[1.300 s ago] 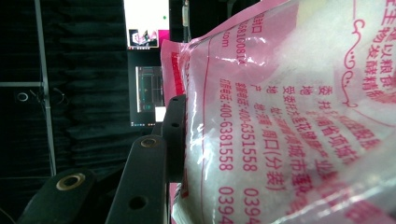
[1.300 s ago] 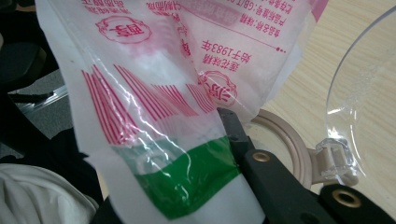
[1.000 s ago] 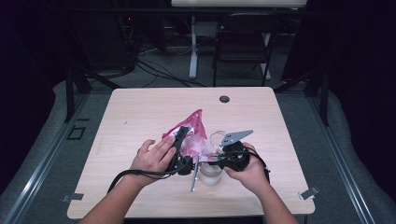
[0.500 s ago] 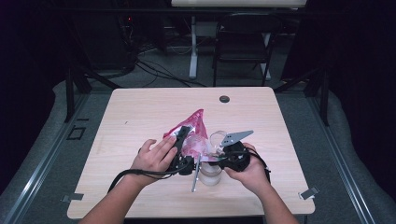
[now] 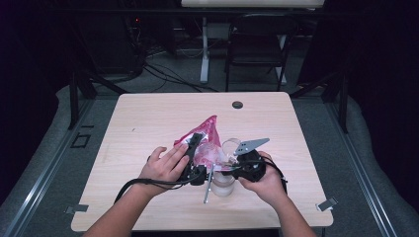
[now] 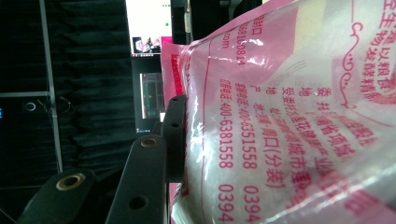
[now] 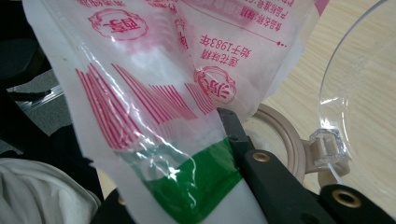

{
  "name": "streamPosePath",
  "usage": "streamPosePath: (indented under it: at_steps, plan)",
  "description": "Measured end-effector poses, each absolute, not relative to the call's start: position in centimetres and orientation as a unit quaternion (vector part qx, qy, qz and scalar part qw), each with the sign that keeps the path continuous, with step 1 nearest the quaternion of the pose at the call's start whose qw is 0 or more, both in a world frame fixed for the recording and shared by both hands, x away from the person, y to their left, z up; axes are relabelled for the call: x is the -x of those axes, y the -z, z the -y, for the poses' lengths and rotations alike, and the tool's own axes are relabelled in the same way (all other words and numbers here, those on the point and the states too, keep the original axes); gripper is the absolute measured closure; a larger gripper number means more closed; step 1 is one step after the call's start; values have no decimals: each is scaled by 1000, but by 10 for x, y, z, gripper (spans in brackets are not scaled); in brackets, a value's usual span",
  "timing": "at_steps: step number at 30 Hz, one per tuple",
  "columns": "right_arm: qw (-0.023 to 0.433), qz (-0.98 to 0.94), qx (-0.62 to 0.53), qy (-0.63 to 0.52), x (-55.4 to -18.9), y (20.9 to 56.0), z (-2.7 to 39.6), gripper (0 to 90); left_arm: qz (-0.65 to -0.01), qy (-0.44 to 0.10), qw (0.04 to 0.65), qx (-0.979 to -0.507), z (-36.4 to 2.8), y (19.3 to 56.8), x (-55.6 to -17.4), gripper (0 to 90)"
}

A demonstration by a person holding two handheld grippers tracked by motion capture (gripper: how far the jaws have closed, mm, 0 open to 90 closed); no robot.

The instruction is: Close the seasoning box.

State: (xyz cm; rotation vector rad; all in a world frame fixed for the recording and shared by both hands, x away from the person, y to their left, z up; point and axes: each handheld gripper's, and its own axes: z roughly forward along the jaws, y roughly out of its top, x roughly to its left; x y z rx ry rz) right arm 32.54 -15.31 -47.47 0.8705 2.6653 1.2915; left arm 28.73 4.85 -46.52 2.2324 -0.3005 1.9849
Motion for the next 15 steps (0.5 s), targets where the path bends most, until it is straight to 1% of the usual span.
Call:
streamPosePath:
  at_steps: [10,15]
  plan:
    - [29,-863,-286,-415,-325,476,156,900,117,-664,70,-735,-45,466,-288,670]
    - [29,-862,-288,-416,-324,476,157,900,115,-663,70,-736,-45,466,-287,669]
